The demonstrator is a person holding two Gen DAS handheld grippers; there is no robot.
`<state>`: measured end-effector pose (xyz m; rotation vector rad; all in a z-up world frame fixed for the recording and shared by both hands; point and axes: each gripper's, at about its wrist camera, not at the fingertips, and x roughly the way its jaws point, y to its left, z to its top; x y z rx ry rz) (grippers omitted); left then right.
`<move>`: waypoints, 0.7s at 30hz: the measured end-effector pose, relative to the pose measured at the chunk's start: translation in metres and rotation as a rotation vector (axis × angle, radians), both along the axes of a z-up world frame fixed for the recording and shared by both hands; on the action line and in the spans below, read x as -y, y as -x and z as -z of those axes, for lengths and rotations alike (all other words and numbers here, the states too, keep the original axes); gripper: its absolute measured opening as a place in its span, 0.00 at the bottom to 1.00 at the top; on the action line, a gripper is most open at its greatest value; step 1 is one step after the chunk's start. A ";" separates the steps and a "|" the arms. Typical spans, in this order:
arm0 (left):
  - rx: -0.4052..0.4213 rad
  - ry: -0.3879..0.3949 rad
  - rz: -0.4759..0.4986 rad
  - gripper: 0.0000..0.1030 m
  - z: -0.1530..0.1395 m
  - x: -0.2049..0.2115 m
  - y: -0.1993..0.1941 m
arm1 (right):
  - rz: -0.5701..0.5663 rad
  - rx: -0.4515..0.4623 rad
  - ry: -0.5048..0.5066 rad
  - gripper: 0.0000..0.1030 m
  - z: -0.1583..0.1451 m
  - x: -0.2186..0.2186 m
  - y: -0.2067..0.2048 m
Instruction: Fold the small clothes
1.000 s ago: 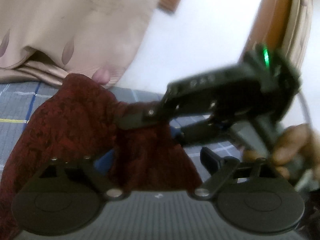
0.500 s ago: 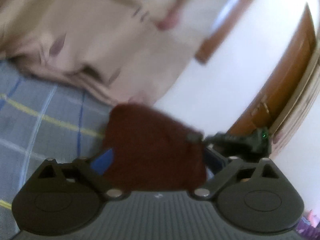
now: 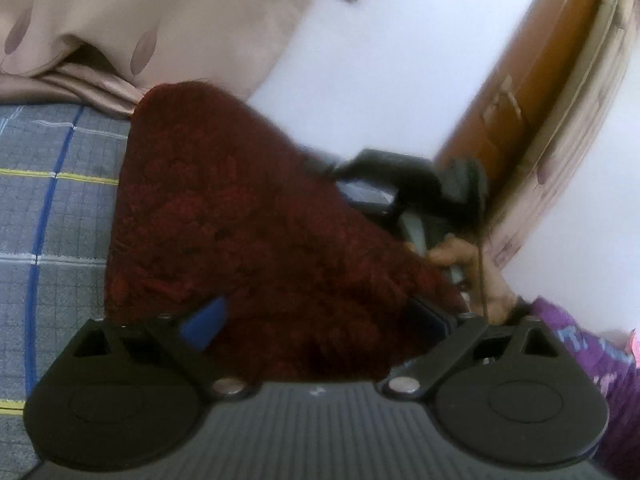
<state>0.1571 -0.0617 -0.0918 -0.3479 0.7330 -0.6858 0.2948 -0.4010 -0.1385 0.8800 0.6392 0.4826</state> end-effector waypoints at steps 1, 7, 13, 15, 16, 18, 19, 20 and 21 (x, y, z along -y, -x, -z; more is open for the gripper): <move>-0.004 0.006 -0.001 0.99 0.001 0.000 -0.002 | 0.010 0.017 -0.026 0.34 0.007 0.002 0.004; -0.006 0.006 -0.009 0.99 -0.005 -0.007 0.010 | 0.109 0.152 -0.111 0.78 -0.014 0.022 0.061; -0.015 0.026 -0.034 0.99 -0.010 -0.007 0.012 | -0.082 0.136 -0.010 0.78 -0.041 -0.004 0.128; -0.012 0.038 -0.036 0.99 -0.014 -0.012 0.020 | -0.139 0.084 0.027 0.78 -0.038 -0.021 0.136; -0.009 0.040 -0.041 0.99 -0.017 -0.014 0.023 | -0.170 0.071 0.027 0.78 -0.037 -0.029 0.138; -0.010 0.041 -0.062 0.99 -0.020 -0.020 0.030 | -0.188 0.053 0.026 0.78 -0.036 -0.038 0.137; -0.014 0.048 -0.073 0.99 -0.021 -0.025 0.031 | -0.195 0.056 0.018 0.77 -0.036 -0.043 0.134; -0.018 0.057 -0.088 0.99 -0.022 -0.030 0.032 | -0.201 0.053 0.011 0.73 -0.034 -0.047 0.128; -0.020 0.066 -0.105 0.99 -0.023 -0.035 0.033 | -0.202 0.040 0.017 0.65 -0.032 -0.050 0.121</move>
